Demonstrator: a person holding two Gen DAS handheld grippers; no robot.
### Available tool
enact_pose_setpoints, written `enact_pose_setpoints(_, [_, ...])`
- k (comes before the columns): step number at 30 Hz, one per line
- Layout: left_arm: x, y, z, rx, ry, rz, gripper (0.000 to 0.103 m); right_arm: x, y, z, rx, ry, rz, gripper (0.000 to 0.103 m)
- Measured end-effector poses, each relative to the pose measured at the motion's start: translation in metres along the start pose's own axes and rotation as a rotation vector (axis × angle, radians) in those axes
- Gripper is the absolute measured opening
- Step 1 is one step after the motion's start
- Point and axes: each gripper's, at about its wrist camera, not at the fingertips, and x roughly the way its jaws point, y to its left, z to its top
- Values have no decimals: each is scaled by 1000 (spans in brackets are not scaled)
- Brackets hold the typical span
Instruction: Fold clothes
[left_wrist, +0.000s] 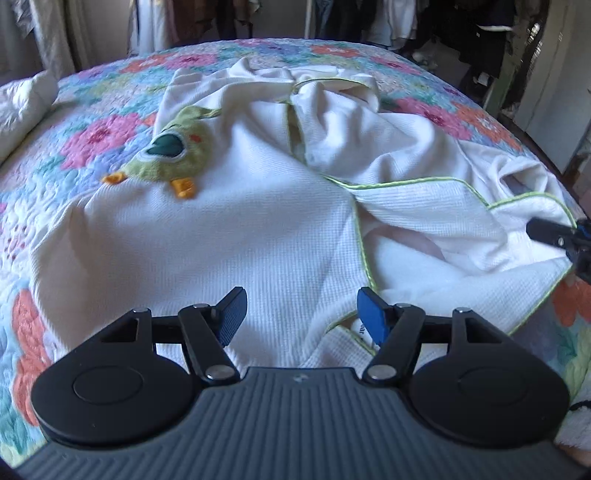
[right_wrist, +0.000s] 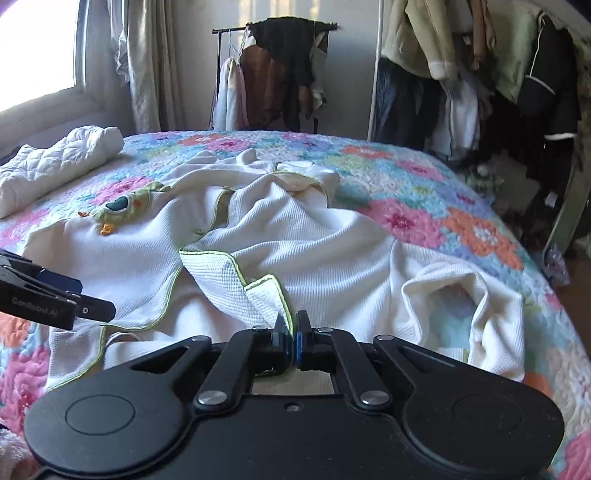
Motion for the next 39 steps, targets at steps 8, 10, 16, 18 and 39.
enact_pose_setpoints(8, [9, -29, -6, 122, 29, -18, 70, 3, -1, 2, 56, 15, 66, 3])
enact_pose_setpoints(10, [19, -39, -11, 171, 65, 41, 84, 6, -6, 0, 101, 36, 92, 4])
enact_pose_setpoints(16, [38, -44, -23, 245, 69, 213, 12, 35, -16, -10, 221, 83, 131, 18])
enact_pose_setpoints(18, [36, -34, -18, 196, 69, 202, 10, 45, -14, -12, 214, 73, 114, 4])
enact_pose_setpoints(39, [-54, -56, -39, 229, 14, 58, 12, -51, 23, -17, -25, 74, 174, 5])
